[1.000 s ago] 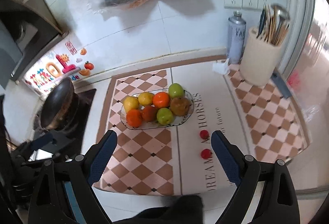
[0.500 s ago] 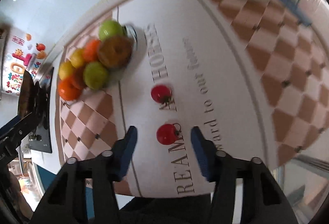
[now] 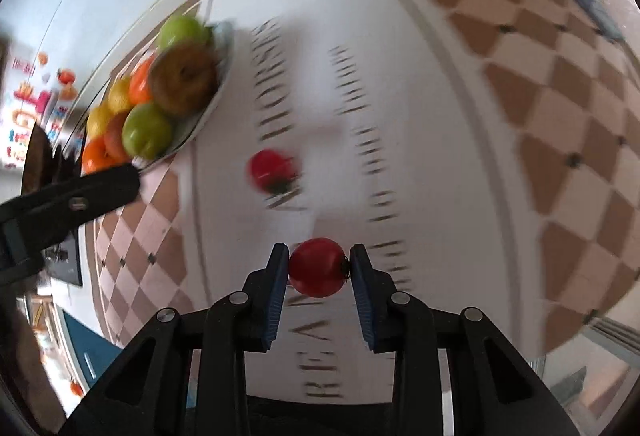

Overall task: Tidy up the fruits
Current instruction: 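Grasp a small red tomato with the right gripper while the left gripper grasps the other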

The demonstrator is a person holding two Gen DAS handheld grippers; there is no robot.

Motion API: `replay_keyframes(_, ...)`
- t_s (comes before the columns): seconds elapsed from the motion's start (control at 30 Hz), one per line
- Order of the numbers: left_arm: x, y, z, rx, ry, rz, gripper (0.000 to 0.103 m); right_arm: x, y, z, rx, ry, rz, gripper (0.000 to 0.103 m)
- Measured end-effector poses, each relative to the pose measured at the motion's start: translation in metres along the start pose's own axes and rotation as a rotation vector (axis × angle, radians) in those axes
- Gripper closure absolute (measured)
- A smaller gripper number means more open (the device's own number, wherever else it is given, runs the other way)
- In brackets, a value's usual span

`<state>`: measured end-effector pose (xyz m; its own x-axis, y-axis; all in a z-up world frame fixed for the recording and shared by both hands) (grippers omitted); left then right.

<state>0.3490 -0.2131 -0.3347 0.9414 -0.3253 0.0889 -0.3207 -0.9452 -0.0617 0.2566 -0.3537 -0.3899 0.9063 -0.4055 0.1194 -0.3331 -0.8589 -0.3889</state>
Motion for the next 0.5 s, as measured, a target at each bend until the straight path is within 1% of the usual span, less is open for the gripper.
replay_keyframes(0.07,0.005,0.022,0.012,-0.051,-0.029,0.022,0.001,0.004,0.017,-0.011,-0.019,0.014,0.020,0.069)
replay_keyframes(0.13,0.010,0.041,0.022,-0.080,-0.044,0.044,0.006,0.008,0.033,-0.017,-0.043,0.013,0.040,0.069)
replay_keyframes(0.2,0.013,0.060,0.032,-0.097,-0.061,0.068,0.022,0.012,0.049,-0.023,-0.055,0.018,0.063,0.069)
replay_keyframes(0.33,0.016,0.077,0.048,-0.099,-0.092,0.089,0.034,0.019,0.061,-0.033,-0.057,0.032,0.090,0.069)
replay_keyframes(0.37,0.016,0.080,0.053,-0.093,-0.100,0.094,0.042,0.020,0.062,-0.034,-0.054,0.034,0.093,0.069)
replay_keyframes(0.4,0.015,0.082,0.056,-0.091,-0.110,0.099,0.055,0.021,0.063,-0.035,-0.051,0.035,0.095,0.069)
replay_keyframes(0.43,0.015,0.083,0.059,-0.087,-0.116,0.103,0.061,0.022,0.062,-0.035,-0.048,0.035,0.094,0.069)
replay_keyframes(0.47,0.014,0.083,0.062,-0.083,-0.123,0.109,0.069,0.025,0.060,-0.035,-0.044,0.035,0.093,0.069)
replay_keyframes(0.5,0.013,0.083,0.062,-0.084,-0.124,0.109,0.074,0.026,0.061,-0.036,-0.040,0.037,0.091,0.069)
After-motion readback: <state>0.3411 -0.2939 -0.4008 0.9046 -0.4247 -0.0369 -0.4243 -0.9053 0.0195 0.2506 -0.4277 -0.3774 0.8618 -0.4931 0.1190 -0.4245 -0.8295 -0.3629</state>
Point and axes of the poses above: each gripper's, at about its wrist camera, not at the fingertips, and z roughly the way its jaws point, y to its right, x to its top, the point moved 7 cm from there along z, roughly the way its jaws point, and after that the axes turned 6 degrees about x, right-handed, at the moved point
